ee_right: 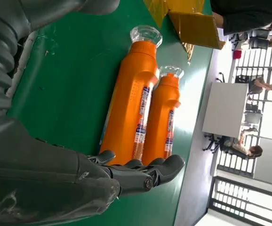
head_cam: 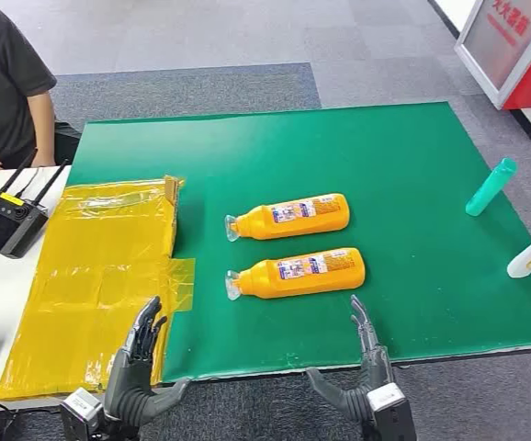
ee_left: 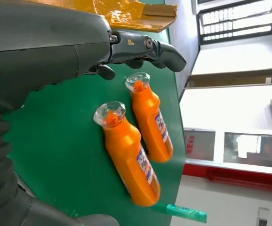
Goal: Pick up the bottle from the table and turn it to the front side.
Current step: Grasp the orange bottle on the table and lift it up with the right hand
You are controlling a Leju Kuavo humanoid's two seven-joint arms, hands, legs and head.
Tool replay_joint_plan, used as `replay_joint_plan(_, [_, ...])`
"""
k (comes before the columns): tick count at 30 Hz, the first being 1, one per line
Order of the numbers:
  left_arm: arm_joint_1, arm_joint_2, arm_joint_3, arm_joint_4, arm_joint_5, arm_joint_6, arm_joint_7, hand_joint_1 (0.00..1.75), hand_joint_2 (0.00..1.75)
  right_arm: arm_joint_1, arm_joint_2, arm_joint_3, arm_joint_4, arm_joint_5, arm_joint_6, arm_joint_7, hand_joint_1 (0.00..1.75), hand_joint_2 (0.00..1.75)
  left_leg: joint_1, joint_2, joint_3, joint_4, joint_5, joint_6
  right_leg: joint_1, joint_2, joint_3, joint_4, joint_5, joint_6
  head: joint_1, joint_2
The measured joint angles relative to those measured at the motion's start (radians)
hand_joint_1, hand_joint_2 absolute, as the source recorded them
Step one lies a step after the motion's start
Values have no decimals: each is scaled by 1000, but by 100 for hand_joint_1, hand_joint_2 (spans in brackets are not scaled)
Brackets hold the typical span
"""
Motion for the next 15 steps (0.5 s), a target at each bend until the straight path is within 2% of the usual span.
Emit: replay_joint_plan(15, [0,-7,9,0,-3,-3,0,0,175,0,0,-1,-2,3,-6,9,0,175,0,0,0,0,0,0,0,0,0,0,0,0,0,0])
